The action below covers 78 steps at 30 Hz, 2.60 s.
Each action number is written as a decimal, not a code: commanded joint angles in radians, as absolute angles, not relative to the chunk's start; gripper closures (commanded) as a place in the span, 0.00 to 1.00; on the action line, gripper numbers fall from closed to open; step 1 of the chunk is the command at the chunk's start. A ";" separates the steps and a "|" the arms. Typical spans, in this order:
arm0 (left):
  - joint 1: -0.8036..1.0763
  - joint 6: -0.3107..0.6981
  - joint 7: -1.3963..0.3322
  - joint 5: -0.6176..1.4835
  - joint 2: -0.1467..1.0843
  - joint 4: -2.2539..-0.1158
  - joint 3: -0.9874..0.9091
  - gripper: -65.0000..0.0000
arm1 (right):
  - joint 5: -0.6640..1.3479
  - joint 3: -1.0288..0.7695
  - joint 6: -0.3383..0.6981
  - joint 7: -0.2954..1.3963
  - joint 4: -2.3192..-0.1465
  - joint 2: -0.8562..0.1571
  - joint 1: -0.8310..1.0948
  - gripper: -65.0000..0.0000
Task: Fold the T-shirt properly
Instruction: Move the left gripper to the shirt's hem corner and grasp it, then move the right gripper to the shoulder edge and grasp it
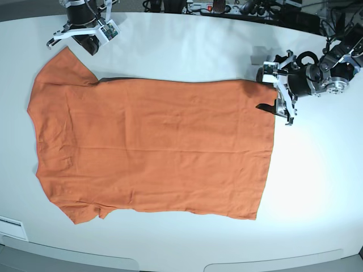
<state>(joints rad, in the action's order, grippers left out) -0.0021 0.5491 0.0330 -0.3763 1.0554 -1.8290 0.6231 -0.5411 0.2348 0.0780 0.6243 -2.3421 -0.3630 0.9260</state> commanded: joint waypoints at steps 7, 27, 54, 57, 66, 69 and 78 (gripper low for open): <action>-0.054 0.573 -0.004 -0.411 1.064 -1.821 0.694 0.48 | -0.546 0.234 0.067 0.609 -2.356 -0.369 0.936 1.00; -0.056 0.583 -0.003 -0.411 1.059 -1.754 0.694 0.52 | -0.546 0.234 0.067 0.609 -2.356 -0.369 0.934 1.00; -0.061 0.595 -0.004 -0.381 1.019 -1.743 0.694 1.00 | -0.397 -0.035 0.088 0.541 -2.325 -0.369 0.919 0.51; -0.061 0.595 -0.004 -0.381 1.019 -1.743 0.694 1.00 | -0.390 -0.068 0.088 0.521 -2.324 -0.369 0.897 0.51; -0.062 0.592 -0.004 -0.381 1.019 -1.743 0.694 1.00 | -0.306 -0.107 0.141 0.481 -2.131 -0.404 0.801 0.51; -0.062 0.592 -0.004 -0.381 1.020 -1.743 0.694 1.00 | -0.307 -0.107 0.142 0.482 -2.070 -0.432 0.764 0.51; -0.062 0.592 -0.003 -0.381 1.019 -1.743 0.694 1.00 | -0.307 -0.108 0.139 0.469 -2.039 -0.485 0.734 0.51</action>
<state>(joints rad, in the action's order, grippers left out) -0.0639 0.5568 0.0345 -0.3630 1.0027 -1.7500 0.6926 -0.3012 -0.1001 0.1509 0.4808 -2.0289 -0.4728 0.7349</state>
